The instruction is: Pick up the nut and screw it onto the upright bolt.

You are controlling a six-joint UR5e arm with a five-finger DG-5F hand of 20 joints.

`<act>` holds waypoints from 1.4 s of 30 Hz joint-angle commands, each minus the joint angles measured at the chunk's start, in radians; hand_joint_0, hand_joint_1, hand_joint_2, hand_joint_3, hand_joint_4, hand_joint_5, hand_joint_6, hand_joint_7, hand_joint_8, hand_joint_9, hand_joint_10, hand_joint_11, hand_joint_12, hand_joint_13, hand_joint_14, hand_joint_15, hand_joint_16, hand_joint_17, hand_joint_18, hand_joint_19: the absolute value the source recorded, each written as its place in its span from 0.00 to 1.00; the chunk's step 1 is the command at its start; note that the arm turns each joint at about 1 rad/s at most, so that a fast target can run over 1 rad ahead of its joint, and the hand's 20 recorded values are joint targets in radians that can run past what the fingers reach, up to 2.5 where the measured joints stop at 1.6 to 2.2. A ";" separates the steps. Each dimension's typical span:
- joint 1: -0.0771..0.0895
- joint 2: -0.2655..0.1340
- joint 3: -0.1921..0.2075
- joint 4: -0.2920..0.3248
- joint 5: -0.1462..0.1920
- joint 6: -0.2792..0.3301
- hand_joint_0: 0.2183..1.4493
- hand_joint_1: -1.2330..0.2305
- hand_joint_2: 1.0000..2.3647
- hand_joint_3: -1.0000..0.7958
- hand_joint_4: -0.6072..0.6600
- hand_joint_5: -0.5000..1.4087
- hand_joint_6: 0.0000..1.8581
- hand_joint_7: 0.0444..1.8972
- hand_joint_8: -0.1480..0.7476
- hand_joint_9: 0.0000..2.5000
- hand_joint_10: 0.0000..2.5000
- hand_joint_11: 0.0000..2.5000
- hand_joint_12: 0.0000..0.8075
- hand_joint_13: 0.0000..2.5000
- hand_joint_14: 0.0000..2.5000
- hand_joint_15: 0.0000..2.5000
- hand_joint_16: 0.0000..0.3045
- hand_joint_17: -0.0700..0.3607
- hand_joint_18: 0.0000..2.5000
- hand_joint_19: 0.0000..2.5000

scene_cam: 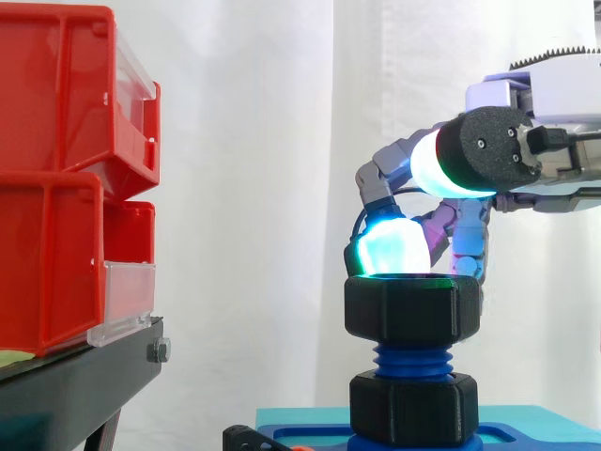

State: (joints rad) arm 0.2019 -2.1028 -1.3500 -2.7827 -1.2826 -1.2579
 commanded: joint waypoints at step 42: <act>-0.035 0.023 0.061 -0.023 -0.130 -0.104 0.17 0.81 0.00 0.28 0.52 0.13 0.27 0.27 0.37 0.00 0.00 0.00 0.43 0.00 0.00 0.00 0.18 0.45 0.00 0.00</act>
State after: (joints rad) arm 0.1623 -2.0501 -1.2891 -2.8484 -1.3898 -1.3601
